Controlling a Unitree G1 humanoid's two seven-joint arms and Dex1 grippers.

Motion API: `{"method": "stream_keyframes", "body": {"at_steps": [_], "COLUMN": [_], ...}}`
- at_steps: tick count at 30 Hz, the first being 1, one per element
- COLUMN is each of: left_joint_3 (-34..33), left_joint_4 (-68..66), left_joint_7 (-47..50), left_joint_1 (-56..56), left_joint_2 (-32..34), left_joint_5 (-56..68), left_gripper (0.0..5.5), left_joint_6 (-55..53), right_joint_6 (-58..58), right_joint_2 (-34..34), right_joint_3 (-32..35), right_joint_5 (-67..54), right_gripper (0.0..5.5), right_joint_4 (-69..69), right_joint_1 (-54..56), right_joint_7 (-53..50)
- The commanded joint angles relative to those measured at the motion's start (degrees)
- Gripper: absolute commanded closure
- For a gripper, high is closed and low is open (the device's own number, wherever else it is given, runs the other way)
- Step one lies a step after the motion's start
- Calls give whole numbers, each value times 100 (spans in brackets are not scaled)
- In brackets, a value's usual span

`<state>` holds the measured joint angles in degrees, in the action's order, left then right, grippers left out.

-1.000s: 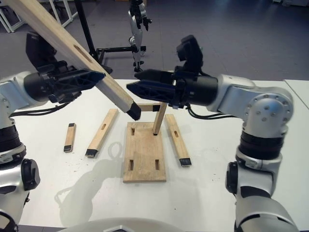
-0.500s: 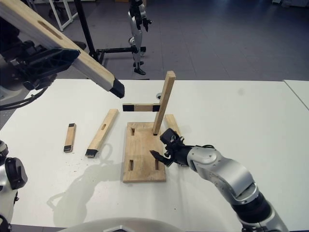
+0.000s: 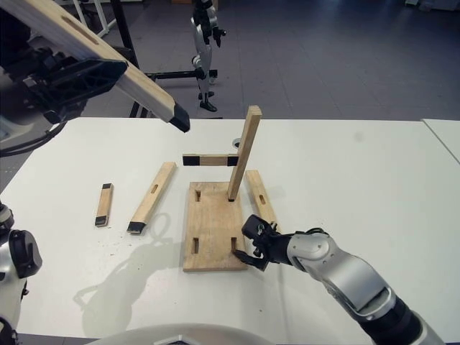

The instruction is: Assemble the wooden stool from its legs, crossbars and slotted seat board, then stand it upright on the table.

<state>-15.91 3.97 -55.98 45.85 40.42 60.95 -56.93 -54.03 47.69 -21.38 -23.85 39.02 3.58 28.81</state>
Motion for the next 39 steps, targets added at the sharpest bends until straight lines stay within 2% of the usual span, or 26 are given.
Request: {"method": "stream_keyframes", "body": {"at_steps": [1,4,10,19,24,31,35,39], "left_joint_3": [36,59,78,24,20,-5,-10,-20], "left_joint_4": [-43,-119,-175,-158,-169,-78,-40,23], "left_joint_7": [-134,-227,-306,-310,-295,-200,-157,-142], "left_joint_1": [15,0,2,-3,26,43,37,-86], "left_joint_2": [139,193,204,190,190,172,173,183], "left_joint_5": [-121,-186,-250,-210,-198,-134,-114,-115], "left_gripper": [343,343,343,343,343,343,343,343], "left_joint_6": [110,159,199,182,163,108,86,97], "right_joint_6": [247,812,694,153,-36,205,371,794], "right_joint_2": [552,926,334,98,-173,-567,-289,475], "right_joint_3": [-16,0,-117,392,16,-558,-830,-775], "right_joint_5": [267,731,851,703,704,1092,1277,1445], "right_gripper": [172,172,172,172,172,172,172,172], "right_joint_4": [-118,-669,-538,-258,-99,-707,-576,-604], "right_joint_1": [-49,91,223,1198,876,695,565,488], "right_joint_7": [518,889,866,977,876,683,922,1544]}}
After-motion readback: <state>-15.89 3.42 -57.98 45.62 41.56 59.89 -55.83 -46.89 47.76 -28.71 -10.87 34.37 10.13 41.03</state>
